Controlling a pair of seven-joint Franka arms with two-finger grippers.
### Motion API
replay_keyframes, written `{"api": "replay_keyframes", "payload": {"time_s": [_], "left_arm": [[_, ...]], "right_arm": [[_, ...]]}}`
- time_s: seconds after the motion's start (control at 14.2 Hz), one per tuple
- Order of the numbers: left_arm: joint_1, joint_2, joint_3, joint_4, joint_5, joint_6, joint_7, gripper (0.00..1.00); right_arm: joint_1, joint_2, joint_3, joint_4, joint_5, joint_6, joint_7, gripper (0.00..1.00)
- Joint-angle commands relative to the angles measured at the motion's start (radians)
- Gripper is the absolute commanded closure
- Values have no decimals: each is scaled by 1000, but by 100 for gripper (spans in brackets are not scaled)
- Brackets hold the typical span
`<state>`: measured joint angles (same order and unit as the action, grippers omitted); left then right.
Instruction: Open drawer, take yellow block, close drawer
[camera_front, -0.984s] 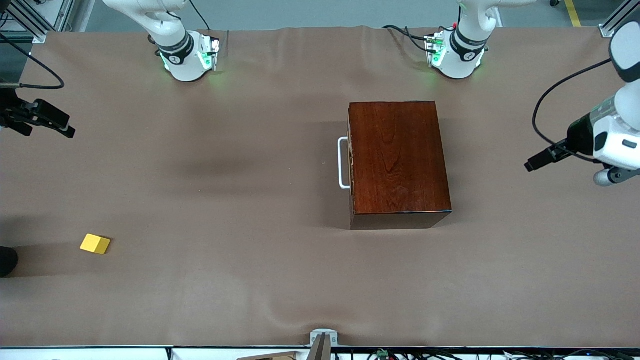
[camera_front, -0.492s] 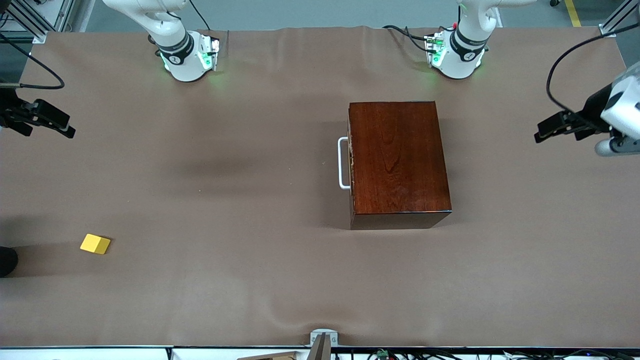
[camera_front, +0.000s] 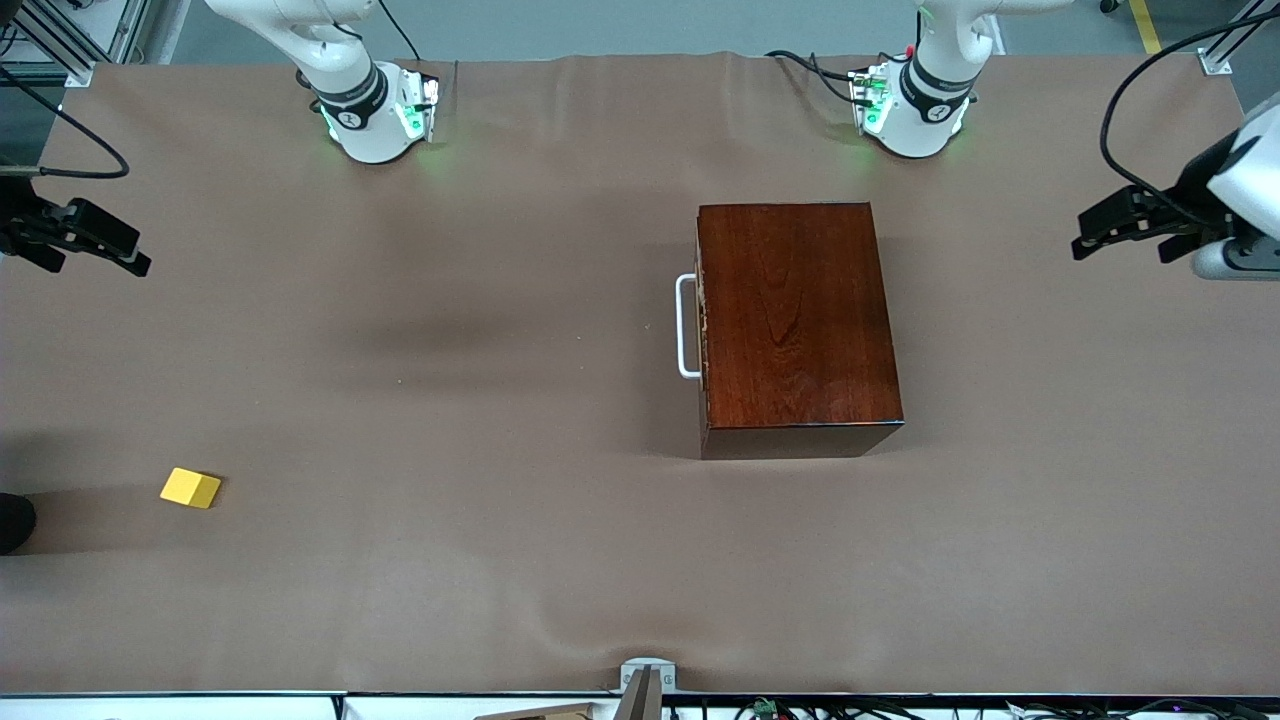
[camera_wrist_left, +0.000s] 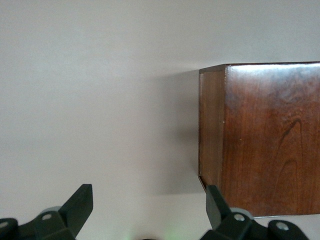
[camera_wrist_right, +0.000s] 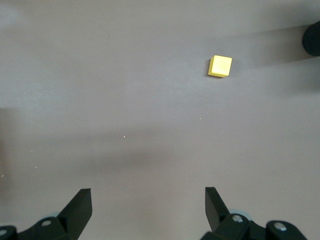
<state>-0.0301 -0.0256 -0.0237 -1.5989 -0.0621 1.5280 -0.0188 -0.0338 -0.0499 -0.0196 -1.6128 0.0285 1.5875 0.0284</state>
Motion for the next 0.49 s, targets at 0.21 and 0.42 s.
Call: {"api": "replay_keyframes", "payload": {"time_s": [0.21,0.42], "left_arm": [[13,18,-10,56,16,-22,23,0],[7,13,-16,57,18,-46,16,0]], "right_arm": [[-1,1,4,13,1,-4,2,0],[-1,1,4,14,1,-4,2,0]]}}
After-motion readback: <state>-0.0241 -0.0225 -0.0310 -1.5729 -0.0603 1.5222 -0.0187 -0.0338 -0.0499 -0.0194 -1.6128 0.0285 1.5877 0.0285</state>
